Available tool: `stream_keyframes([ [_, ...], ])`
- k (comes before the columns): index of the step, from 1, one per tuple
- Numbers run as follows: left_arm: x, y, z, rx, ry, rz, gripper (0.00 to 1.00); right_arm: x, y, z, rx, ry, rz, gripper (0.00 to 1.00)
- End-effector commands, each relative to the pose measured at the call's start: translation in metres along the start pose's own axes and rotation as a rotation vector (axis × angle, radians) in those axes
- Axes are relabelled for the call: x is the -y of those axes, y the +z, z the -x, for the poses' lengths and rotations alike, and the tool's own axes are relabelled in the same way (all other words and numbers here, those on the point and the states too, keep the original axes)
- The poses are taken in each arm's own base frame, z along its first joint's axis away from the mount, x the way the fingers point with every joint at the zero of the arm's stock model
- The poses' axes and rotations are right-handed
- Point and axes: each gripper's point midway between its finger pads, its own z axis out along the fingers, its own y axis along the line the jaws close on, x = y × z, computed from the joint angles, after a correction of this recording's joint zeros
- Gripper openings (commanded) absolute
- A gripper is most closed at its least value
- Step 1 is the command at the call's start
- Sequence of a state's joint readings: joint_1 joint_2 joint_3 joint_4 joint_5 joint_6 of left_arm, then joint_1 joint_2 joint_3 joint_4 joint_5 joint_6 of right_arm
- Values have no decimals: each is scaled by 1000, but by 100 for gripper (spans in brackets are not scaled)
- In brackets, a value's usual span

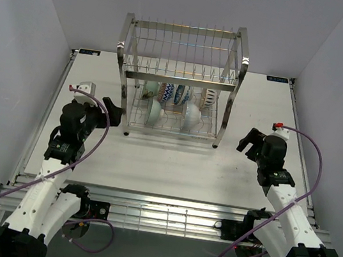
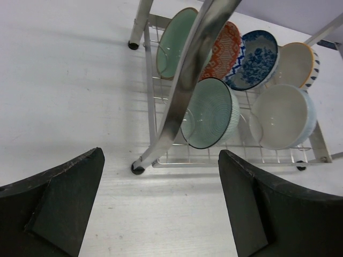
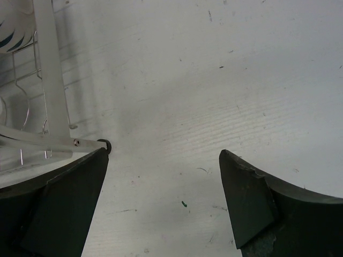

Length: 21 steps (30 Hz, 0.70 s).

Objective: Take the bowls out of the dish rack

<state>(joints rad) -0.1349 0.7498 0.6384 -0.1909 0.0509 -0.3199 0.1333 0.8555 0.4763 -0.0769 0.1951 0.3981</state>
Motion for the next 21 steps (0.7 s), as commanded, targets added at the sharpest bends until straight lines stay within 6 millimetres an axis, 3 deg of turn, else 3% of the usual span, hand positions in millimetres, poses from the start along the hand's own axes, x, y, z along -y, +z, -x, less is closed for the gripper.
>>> stream_keyframes([
  [1, 29, -14, 23, 13, -66, -104, 98, -6, 3, 6, 20, -16, 26, 90],
  [6, 70, -40, 14, -57, -104, -330, 98, -5, 4, 3, 11, -18, 23, 90],
  [10, 89, -60, 4, -116, -115, -447, 96, -7, 4, 3, 13, -18, 33, 90],
  [17, 97, -62, -17, -168, -126, -517, 93, -9, 6, -4, -7, -19, 50, 90],
  [21, 98, -53, -31, -216, -138, -539, 93, -13, 5, -4, -8, -28, 74, 90],
])
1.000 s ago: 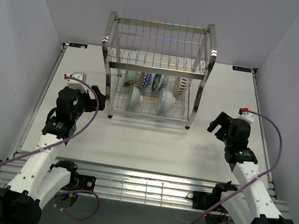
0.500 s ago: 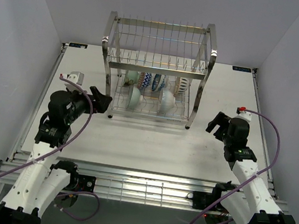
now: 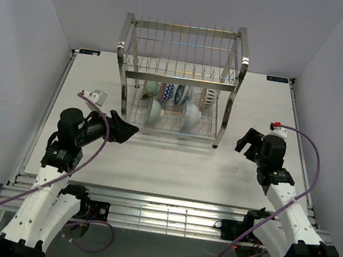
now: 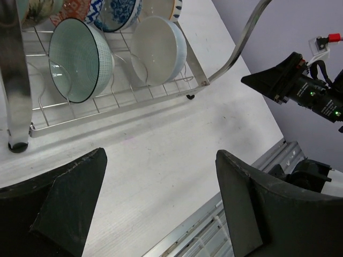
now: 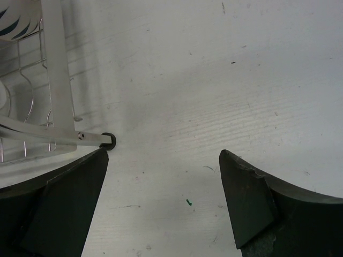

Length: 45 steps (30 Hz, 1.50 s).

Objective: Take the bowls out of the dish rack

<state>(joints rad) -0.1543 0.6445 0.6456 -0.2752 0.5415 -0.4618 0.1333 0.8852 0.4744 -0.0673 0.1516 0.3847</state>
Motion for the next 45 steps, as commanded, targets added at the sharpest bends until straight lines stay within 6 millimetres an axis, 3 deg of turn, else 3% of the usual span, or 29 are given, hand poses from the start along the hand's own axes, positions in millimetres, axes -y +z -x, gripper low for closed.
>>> stream_keyframes([
  [1, 4, 9, -10, -52, -18, -57, 92, -9, 2, 4, 26, -14, 49, 90],
  [7, 0, 25, -3, 13, -29, -47, 91, -13, 4, 3, 29, -14, 72, 90],
  [20, -36, 70, -21, 66, -24, 117, 85, -18, 5, 4, 25, -14, 102, 90],
  [32, -34, 102, -20, 77, 10, 100, 84, -26, 4, -1, 12, -16, 152, 91],
  [45, -47, 132, -26, 105, -16, 166, 77, -32, 4, -4, 8, -22, 192, 93],
])
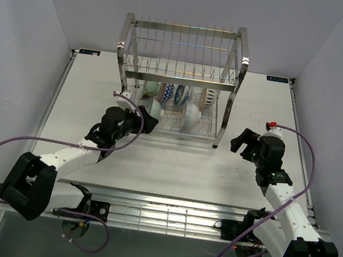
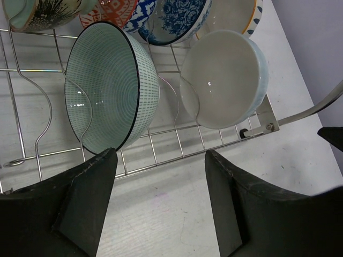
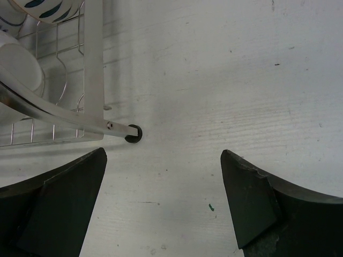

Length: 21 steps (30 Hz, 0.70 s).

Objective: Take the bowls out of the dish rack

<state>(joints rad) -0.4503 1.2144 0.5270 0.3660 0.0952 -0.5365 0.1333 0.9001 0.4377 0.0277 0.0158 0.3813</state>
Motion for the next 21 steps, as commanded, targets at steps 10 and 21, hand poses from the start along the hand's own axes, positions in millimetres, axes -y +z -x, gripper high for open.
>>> stream_keyframes([
  [10, -3, 24, 24, 101, 14, 82, 76, -11, 3, 3, 19, -26, 67, 93],
  [21, -1, 38, 22, 108, 53, 130, 79, -14, 5, -1, 4, -24, 84, 93],
])
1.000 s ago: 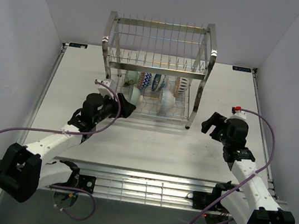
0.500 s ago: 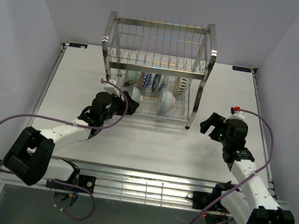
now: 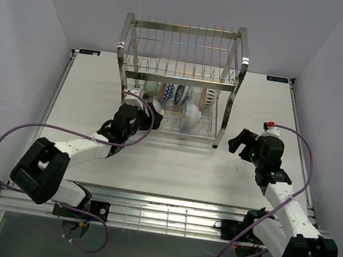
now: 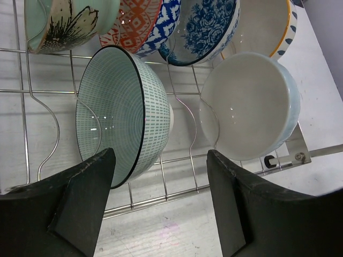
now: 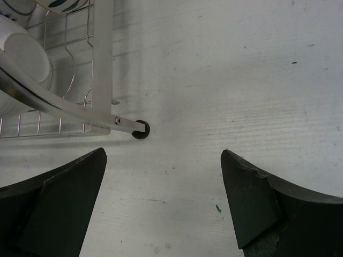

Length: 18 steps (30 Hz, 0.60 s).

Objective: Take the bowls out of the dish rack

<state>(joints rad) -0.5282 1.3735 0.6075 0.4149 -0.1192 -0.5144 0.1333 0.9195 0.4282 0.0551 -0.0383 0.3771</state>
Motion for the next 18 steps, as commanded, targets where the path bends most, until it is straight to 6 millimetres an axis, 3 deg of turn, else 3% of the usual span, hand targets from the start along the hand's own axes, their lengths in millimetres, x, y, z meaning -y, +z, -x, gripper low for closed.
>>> stream_keyframes([
  [1, 11, 6, 22, 64, 2, -4, 79, -6, 2, 6, 25, -21, 34, 93],
  [14, 19, 18, 9, 71, 159, 149, 86, -8, 4, 3, 12, -19, 45, 92],
  [18, 10, 21, 6, 59, 169, 227, 89, -9, 3, 3, 10, -19, 50, 91],
])
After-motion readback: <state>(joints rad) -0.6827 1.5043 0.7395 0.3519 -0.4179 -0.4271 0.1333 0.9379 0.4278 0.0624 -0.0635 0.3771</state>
